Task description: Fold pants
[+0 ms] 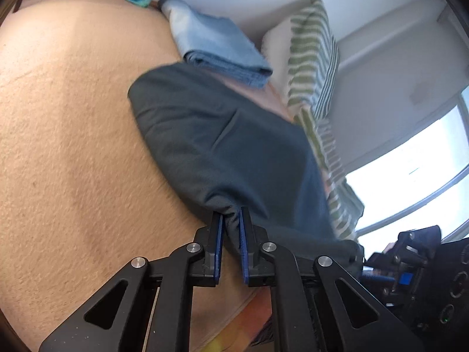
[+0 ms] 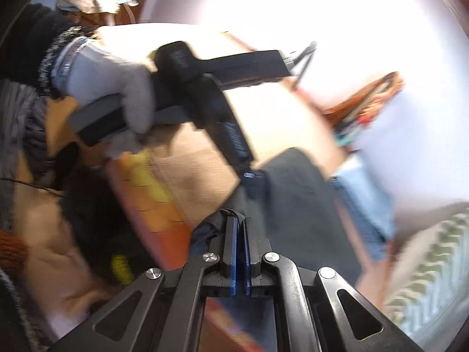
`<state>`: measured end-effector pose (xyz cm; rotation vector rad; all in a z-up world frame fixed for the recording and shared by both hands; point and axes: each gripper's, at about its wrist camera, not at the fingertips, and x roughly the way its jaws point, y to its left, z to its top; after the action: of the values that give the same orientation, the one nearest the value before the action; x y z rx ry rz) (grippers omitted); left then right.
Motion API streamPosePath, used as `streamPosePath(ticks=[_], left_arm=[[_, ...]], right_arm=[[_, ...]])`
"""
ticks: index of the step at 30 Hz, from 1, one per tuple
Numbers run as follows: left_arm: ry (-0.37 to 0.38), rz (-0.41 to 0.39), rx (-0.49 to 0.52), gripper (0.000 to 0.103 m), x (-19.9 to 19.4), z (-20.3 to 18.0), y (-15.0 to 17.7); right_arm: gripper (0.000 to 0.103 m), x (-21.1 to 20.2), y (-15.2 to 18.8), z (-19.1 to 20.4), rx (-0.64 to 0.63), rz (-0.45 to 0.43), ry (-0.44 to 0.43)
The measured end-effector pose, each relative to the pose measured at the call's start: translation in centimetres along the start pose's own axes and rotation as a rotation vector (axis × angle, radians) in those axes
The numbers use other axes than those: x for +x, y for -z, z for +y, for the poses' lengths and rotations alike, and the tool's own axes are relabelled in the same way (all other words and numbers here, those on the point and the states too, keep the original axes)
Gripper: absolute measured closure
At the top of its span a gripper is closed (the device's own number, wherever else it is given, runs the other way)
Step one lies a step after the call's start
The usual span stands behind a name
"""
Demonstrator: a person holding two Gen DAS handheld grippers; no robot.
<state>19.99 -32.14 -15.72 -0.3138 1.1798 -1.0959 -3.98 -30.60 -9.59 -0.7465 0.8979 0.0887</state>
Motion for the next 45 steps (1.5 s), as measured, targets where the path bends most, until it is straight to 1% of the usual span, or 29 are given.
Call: streamPosePath(ticks=[3,4,5,7,8,10,11,13,14,15,16,17,18,19,21,23,25,26,28,29,30,32,34,38,40,42,43,45], left_arm=[[0.008,-0.028,0.012,0.094,-0.3,-0.9,-0.2],[0.009,-0.041,0.017,0.094,-0.5,-1.1,0.0],[0.009,-0.06,-0.001,0.094,-1.1,-1.1,0.3],[0.064,-0.109,-0.066,0.09,-2.5,-0.6,1.4],[0.073,-0.139,-0.081,0.087,-3.2,-0.5,2.1],[0.094,-0.172,-0.1,0.082,-4.2,-0.6,3.3],[0.106,-0.177,-0.098,0.08,-4.3,-0.9,3.6],[0.125,-0.167,-0.054,0.08,-4.2,-2.1,4.4],[0.136,-0.15,-0.017,0.079,-3.9,-3.0,4.7],[0.141,-0.13,0.031,0.076,-3.4,-4.1,4.9],[0.129,-0.116,0.087,0.073,-2.9,-5.2,5.0],[0.114,-0.114,0.115,0.069,-2.8,-5.8,5.1],[0.098,-0.115,0.148,0.067,-2.4,-6.4,5.2],[0.1,-0.115,0.158,0.066,-2.3,-6.6,5.1],[0.11,-0.118,0.146,0.063,-1.8,-6.6,4.8],[0.123,-0.123,0.143,0.062,-1.2,-6.6,4.6],[0.141,-0.122,0.161,0.062,-0.6,-6.9,4.7],[0.166,-0.123,0.175,0.065,-0.5,-7.1,5.0],[0.17,-0.141,0.186,0.077,-0.5,-7.6,5.2],[0.177,-0.157,0.204,0.093,-0.7,-8.0,5.6],[0.162,-0.175,0.231,0.097,-1.0,-8.6,5.8],[0.126,-0.213,0.294,0.097,-1.7,-9.5,6.5],[0.091,-0.235,0.33,0.098,-2.3,-10.2,7.2],[0.022,-0.238,0.384,0.099,-2.7,-10.4,8.8],[-0.028,-0.251,0.398,0.1,-3.1,-10.2,9.9],[-0.084,-0.249,0.394,0.1,-3.0,-9.8,10.5],[-0.083,-0.239,0.377,0.1,-3.0,-9.4,11.1],[-0.095,-0.224,0.369,0.1,-3.0,-9.0,11.8]], right_arm=[[0.102,0.3,0.4,-0.4,0.0,0.005,0.107],[0.102,0.5,0.5,-0.6,0.009,0.005,0.128],[0.102,0.6,0.7,-0.9,0.025,0.003,0.141],[0.102,0.7,0.8,-1.4,0.057,-0.01,0.172],[0.102,0.8,0.5,-1.6,0.062,-0.017,0.186],[0.102,1.1,0.6,-2.3,0.091,-0.032,0.202],[0.102,1.1,0.4,-2.6,0.109,-0.04,0.195],[0.102,1.3,0.1,-3.2,0.147,-0.053,0.182],[0.102,1.0,0.2,-3.4,0.168,-0.064,0.163],[0.102,0.8,0.1,-3.5,0.186,-0.077,0.147],[0.102,0.8,0.0,-3.5,0.195,-0.083,0.141],[0.102,0.7,0.0,-3.3,0.197,-0.089,0.131],[0.102,0.5,0.0,-3.3,0.199,-0.095,0.118],[0.102,0.4,0.0,-3.3,0.2,-0.098,0.113],[0.102,-0.2,0.1,-3.3,0.207,-0.107,0.092],[0.102,-0.5,0.3,-3.3,0.213,-0.11,0.08],[0.102,-0.9,0.5,-3.3,0.214,-0.114,0.071],[0.102,-0.9,0.5,-3.3,0.21,-0.115,0.068],[0.102,-1.2,0.4,-3.3,0.2,-0.117,0.064],[0.102,-1.2,0.4,-3.3,0.196,-0.117,0.065],[0.102,-1.3,0.4,-3.3,0.191,-0.115,0.066],[0.102,-1.5,0.5,-3.4,0.192,-0.115,0.059],[0.102,-1.6,0.6,-3.6,0.201,-0.114,0.033],[0.101,-2.0,0.9,-3.7,0.212,-0.107,-0.089],[0.101,-2.2,0.9,-3.0,0.17,-0.093,-0.111],[0.101,-2.2,0.9,-2.3,0.139,-0.077,-0.169],[0.101,-2.2,0.9,-1.9,0.128,-0.066,-0.225],[0.101,-2.2,0.8,-1.3,0.109,-0.056,-0.29]])
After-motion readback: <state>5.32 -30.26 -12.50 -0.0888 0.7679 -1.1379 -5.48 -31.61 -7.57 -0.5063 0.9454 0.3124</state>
